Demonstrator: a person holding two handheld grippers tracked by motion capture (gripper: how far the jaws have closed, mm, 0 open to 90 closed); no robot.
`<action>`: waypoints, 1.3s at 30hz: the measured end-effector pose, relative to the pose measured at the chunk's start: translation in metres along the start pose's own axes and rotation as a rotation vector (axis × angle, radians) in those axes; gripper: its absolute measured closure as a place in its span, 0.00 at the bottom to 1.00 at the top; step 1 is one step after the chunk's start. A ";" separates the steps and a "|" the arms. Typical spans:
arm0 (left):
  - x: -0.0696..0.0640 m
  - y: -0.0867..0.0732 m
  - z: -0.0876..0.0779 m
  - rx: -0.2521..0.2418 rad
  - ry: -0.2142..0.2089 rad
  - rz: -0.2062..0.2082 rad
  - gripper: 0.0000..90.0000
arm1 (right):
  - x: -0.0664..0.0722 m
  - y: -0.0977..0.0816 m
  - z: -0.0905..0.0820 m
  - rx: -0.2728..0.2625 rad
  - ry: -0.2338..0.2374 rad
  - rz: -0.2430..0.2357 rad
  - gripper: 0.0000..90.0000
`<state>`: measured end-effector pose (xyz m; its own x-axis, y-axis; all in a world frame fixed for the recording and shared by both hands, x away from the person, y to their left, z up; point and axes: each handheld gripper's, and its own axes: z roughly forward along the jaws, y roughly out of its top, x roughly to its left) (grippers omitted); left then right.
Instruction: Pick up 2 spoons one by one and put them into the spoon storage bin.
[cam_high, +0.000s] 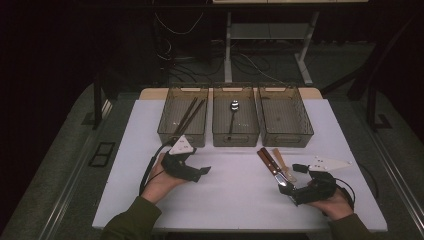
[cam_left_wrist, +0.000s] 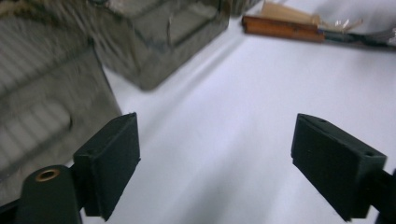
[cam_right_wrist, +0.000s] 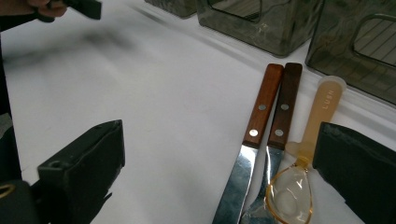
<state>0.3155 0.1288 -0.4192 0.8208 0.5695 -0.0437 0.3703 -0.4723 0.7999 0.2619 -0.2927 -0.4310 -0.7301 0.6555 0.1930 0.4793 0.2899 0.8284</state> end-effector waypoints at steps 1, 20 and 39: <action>-0.001 -0.005 -0.002 -0.006 -0.002 -0.011 0.15 | 0.000 0.000 -0.001 0.006 -0.004 0.008 0.03; -0.009 -0.046 -0.032 -0.058 0.002 -0.069 0.00 | -0.017 0.023 0.006 0.093 -0.228 0.102 0.25; -0.007 -0.045 -0.031 -0.068 -0.014 -0.054 0.00 | -0.054 0.049 0.059 0.164 -0.284 0.124 0.61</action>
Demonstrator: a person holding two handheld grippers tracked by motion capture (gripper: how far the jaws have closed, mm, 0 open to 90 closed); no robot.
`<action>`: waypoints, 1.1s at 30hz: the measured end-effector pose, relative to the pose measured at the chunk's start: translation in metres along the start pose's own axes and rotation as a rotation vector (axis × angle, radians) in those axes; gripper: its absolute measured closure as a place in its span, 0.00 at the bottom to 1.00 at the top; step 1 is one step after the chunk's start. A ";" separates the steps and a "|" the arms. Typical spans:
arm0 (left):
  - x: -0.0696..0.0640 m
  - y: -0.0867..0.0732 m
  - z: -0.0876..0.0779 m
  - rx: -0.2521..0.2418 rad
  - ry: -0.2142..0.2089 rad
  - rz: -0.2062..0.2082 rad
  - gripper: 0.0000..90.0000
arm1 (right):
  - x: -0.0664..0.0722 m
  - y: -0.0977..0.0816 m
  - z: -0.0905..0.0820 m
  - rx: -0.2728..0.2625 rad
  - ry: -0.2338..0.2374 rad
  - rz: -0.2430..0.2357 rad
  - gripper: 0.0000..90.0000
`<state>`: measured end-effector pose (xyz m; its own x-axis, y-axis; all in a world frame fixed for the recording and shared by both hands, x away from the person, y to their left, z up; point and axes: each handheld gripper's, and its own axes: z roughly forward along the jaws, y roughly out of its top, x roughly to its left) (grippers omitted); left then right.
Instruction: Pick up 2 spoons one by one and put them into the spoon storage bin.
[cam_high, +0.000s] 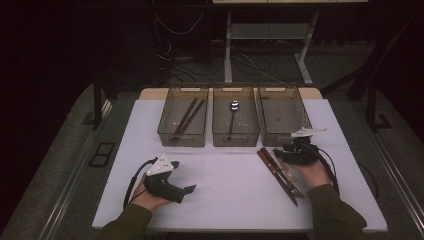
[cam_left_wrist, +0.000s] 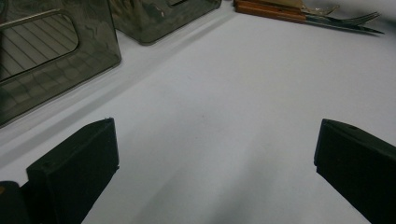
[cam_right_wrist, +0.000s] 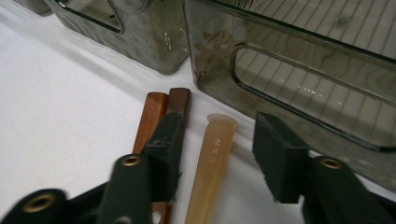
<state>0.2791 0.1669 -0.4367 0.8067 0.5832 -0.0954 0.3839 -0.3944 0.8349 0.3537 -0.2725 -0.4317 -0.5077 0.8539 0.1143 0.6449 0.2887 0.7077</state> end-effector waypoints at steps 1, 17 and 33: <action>0.000 0.000 0.000 0.001 -0.001 0.003 0.00 | 0.000 0.001 0.002 0.004 -0.001 0.000 0.63; 0.000 0.000 0.002 0.009 -0.022 0.006 0.00 | 0.003 -0.004 0.016 0.085 -0.022 -0.033 0.76; 0.000 0.000 0.002 0.011 -0.029 0.007 0.00 | 0.001 -0.005 0.015 0.094 -0.019 -0.026 0.82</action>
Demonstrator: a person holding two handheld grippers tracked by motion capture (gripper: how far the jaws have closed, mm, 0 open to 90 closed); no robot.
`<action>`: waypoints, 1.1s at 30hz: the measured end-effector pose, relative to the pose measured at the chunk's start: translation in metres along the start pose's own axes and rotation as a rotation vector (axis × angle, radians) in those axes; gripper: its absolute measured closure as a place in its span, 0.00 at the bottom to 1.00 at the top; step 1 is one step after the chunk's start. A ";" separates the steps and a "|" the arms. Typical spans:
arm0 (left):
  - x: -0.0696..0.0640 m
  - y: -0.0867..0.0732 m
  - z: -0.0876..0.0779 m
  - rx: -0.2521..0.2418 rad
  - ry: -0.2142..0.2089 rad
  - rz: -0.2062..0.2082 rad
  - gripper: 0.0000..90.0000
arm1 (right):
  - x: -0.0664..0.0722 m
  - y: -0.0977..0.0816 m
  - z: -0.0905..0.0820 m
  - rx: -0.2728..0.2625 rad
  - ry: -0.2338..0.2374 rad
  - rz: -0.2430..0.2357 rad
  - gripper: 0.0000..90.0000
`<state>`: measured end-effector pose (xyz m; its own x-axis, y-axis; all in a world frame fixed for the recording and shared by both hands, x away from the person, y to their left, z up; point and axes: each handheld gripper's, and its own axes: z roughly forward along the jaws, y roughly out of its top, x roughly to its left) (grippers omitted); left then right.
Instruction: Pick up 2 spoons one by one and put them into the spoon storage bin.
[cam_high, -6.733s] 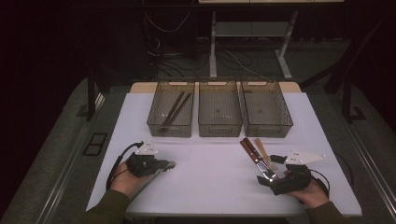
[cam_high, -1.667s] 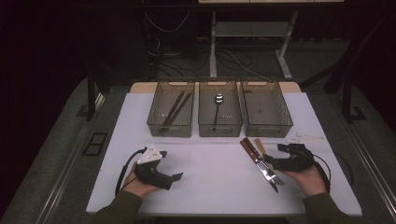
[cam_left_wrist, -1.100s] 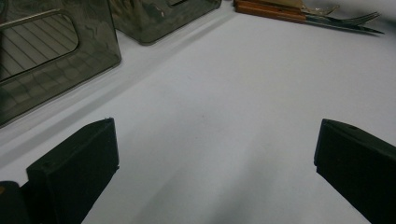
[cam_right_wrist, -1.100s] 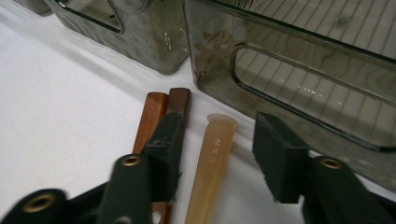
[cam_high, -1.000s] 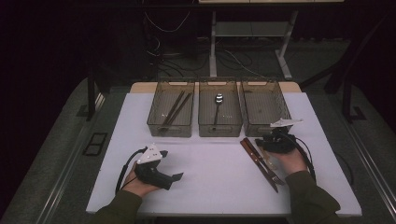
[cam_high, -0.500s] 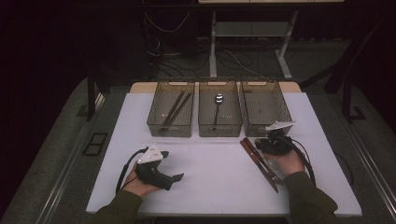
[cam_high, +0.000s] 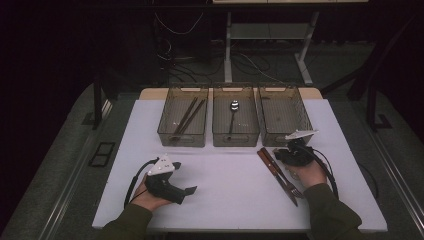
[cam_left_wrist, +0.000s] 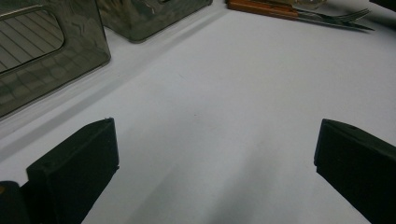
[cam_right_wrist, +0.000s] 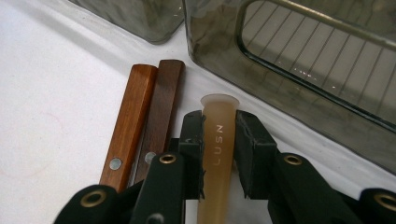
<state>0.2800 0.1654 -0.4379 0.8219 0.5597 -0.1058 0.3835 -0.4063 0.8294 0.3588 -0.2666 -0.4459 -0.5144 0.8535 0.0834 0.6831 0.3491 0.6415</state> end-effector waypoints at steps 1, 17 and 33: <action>0.000 0.000 0.000 -0.001 -0.001 -0.002 0.00 | 0.000 0.000 0.000 -0.001 -0.003 -0.004 0.82; -0.001 0.000 0.000 -0.005 -0.029 -0.005 0.00 | -0.005 0.003 -0.018 -0.066 0.015 -0.005 0.82; -0.002 0.000 0.000 -0.012 -0.045 -0.008 0.00 | 0.007 0.025 -0.051 -0.163 0.092 -0.033 0.82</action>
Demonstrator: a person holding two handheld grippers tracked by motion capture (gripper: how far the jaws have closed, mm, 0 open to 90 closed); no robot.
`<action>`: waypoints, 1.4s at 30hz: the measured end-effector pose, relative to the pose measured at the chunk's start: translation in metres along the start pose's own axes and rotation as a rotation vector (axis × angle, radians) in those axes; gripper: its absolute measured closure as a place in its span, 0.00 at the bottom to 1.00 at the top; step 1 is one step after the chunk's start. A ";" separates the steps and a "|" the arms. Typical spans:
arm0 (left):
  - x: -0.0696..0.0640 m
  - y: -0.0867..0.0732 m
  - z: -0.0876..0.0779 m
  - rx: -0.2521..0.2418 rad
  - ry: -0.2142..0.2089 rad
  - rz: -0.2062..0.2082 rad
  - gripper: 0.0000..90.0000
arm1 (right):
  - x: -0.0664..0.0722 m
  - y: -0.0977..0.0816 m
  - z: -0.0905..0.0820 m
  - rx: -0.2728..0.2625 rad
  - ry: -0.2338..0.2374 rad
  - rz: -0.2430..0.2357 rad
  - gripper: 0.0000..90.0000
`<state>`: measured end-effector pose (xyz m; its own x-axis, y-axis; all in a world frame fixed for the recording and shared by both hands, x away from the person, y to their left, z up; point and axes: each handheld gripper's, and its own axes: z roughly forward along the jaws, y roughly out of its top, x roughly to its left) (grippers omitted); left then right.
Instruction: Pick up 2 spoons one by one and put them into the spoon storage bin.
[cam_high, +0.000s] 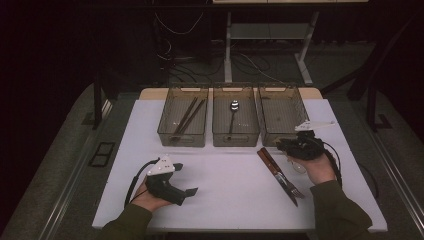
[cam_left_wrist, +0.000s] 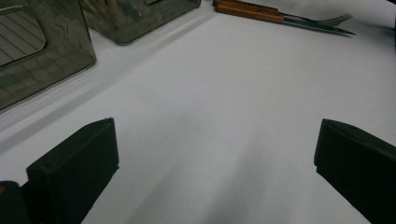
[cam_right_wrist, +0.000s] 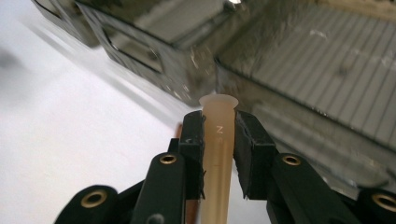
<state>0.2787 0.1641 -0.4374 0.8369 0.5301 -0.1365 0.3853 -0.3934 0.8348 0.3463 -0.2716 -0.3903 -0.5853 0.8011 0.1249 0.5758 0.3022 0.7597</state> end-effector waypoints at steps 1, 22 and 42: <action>0.000 0.000 0.000 -0.004 -0.002 -0.003 0.00 | 0.002 0.003 -0.001 -0.003 0.005 -0.003 0.82; -0.002 -0.001 0.002 -0.007 -0.013 0.011 0.00 | 0.010 0.062 0.018 -0.003 0.010 -0.047 0.82; -0.002 0.000 0.003 0.002 -0.024 0.020 0.00 | 0.013 0.114 0.048 -0.024 0.028 -0.050 0.82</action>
<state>0.2777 0.1608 -0.4386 0.8535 0.5039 -0.1326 0.3692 -0.4054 0.8363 0.4322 -0.2021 -0.3330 -0.6290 0.7704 0.1042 0.5319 0.3288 0.7803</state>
